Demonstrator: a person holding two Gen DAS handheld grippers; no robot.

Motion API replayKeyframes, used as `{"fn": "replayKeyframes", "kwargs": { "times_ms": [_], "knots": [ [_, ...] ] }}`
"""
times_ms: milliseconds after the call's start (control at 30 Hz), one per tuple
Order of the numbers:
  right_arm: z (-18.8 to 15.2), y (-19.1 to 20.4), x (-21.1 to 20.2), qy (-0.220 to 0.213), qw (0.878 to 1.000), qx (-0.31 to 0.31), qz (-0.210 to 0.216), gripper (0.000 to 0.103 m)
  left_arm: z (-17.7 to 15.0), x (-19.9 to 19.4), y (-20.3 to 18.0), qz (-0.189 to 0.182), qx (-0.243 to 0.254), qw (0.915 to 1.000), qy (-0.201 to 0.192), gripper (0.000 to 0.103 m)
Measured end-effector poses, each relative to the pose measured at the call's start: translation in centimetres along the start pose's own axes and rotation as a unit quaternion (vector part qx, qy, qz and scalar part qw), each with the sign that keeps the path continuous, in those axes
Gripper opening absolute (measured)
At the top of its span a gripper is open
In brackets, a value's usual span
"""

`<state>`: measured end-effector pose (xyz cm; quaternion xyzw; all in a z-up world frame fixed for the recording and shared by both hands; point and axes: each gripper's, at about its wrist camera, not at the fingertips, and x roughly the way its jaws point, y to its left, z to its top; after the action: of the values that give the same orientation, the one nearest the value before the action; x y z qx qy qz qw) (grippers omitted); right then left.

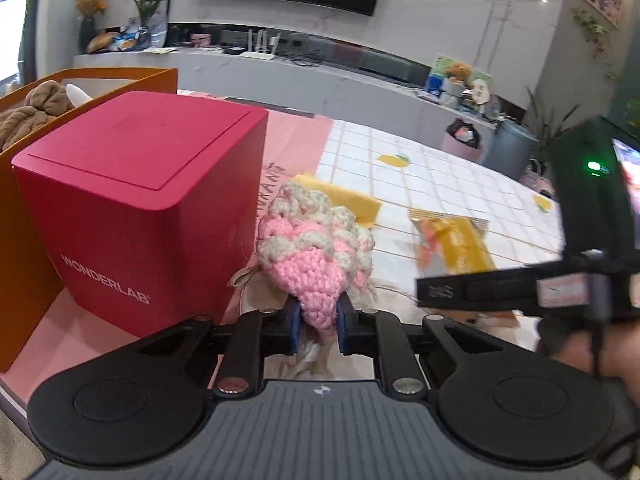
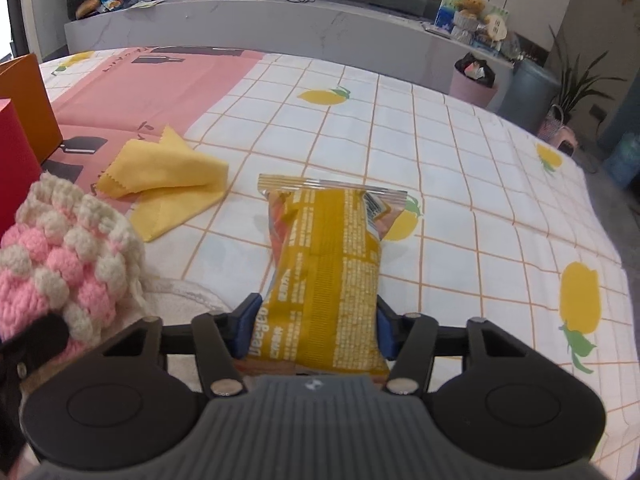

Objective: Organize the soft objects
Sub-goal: 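Lift the pouch and snack bag and carry both over the orange box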

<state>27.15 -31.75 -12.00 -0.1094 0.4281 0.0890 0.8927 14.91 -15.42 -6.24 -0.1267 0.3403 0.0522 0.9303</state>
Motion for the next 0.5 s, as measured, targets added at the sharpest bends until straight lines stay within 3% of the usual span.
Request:
{"fn": "replayKeyframes", "kwargs": {
  "times_ms": [133,500],
  "knots": [
    [0.3,0.8,-2.2,-0.045,0.999,-0.021,-0.02,0.051,0.2,-1.6,0.5,-0.035,-0.002,0.9993,-0.011,0.018],
    [-0.3,-1.3,-6.6,-0.108,0.986,0.127,-0.026,0.051,3.4,-6.8,1.7,-0.097,0.006,0.9923,-0.076,0.018]
  ]
}}
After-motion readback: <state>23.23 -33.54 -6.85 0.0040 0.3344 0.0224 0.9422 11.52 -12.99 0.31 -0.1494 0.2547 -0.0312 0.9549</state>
